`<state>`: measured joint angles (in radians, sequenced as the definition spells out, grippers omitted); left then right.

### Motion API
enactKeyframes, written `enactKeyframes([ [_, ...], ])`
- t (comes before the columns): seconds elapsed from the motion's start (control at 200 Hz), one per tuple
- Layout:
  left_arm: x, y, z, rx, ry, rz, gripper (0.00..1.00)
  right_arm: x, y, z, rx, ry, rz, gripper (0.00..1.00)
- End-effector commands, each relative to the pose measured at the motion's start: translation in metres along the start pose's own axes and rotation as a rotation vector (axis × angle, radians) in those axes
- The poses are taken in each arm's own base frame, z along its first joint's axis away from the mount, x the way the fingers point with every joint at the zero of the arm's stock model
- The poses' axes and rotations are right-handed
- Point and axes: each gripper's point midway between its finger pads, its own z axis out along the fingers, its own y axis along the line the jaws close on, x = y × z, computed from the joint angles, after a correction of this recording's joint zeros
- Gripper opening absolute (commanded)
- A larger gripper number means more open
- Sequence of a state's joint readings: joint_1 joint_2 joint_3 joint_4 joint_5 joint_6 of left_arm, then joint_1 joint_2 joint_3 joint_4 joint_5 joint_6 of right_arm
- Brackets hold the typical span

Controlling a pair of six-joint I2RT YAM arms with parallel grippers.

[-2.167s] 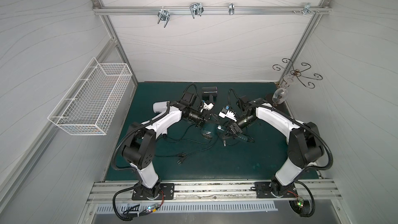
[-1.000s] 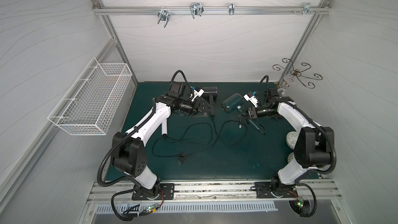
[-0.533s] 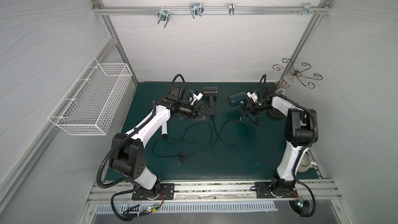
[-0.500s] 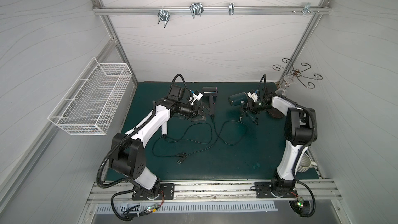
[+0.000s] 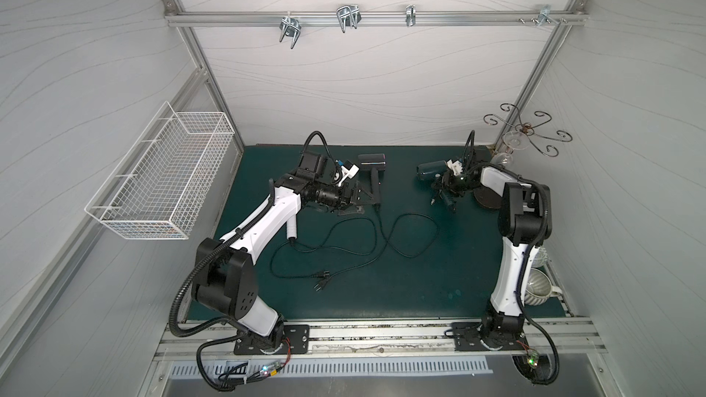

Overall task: Wrap the cord around the hair dryer
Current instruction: Place the hair dryer at the center of the board.

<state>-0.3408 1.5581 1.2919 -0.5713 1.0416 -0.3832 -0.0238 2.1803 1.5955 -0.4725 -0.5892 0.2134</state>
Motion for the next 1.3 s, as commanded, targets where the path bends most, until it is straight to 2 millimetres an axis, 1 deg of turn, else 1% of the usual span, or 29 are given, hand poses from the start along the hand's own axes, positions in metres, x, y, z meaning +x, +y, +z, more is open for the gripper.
enactKeyframes([
  [0.0, -0.006, -0.008, -0.003, 0.003, -0.014, 0.054, 0.98, 0.012, -0.024, 0.006, 0.068, 0.038, 0.052, 0.21],
  [0.13, -0.006, -0.008, -0.003, 0.003, -0.01, 0.058, 0.98, 0.018, -0.028, 0.004, 0.089, 0.043, 0.055, 0.38],
  [0.225, -0.005, -0.008, -0.003, 0.002, -0.009, 0.06, 0.98, 0.02, -0.028, 0.0, 0.101, 0.042, 0.047, 0.46],
  [0.345, -0.004, -0.008, -0.003, 0.002, -0.01, 0.064, 0.98, 0.021, -0.027, -0.005, 0.123, 0.041, 0.029, 0.6],
  [0.505, -0.003, -0.009, -0.004, 0.002, -0.013, 0.067, 0.98, 0.02, -0.026, -0.017, 0.157, 0.031, 0.008, 0.74],
  [0.62, -0.003, -0.009, -0.005, 0.002, -0.016, 0.07, 0.98, 0.02, -0.025, -0.024, 0.174, 0.024, 0.0, 0.81],
  [0.735, -0.003, -0.009, -0.005, -0.001, -0.02, 0.073, 0.98, 0.021, -0.021, -0.033, 0.189, 0.016, -0.009, 0.88],
  [0.835, -0.004, -0.009, -0.006, -0.006, -0.026, 0.074, 0.98, 0.022, -0.015, -0.044, 0.202, -0.003, -0.01, 0.98],
  [0.91, -0.005, -0.008, -0.007, -0.014, -0.036, 0.077, 0.98, 0.023, -0.007, -0.056, 0.215, -0.025, -0.019, 0.99],
  [1.005, -0.007, -0.006, -0.011, -0.026, -0.053, 0.079, 0.98, 0.03, 0.003, -0.069, 0.236, -0.048, -0.031, 0.99],
  [1.105, -0.009, -0.004, -0.017, -0.04, -0.074, 0.076, 0.98, 0.04, 0.025, -0.082, 0.247, -0.069, -0.092, 0.99],
  [1.196, -0.011, 0.0, -0.022, -0.057, -0.094, 0.073, 0.98, 0.05, 0.042, -0.085, 0.305, -0.069, -0.162, 0.99],
  [1.241, -0.011, 0.002, -0.024, -0.066, -0.104, 0.072, 0.98, 0.056, 0.05, -0.084, 0.332, -0.061, -0.182, 0.99],
  [1.296, -0.011, 0.004, -0.028, -0.079, -0.117, 0.07, 0.98, 0.063, 0.064, -0.08, 0.33, -0.052, -0.194, 0.99],
])
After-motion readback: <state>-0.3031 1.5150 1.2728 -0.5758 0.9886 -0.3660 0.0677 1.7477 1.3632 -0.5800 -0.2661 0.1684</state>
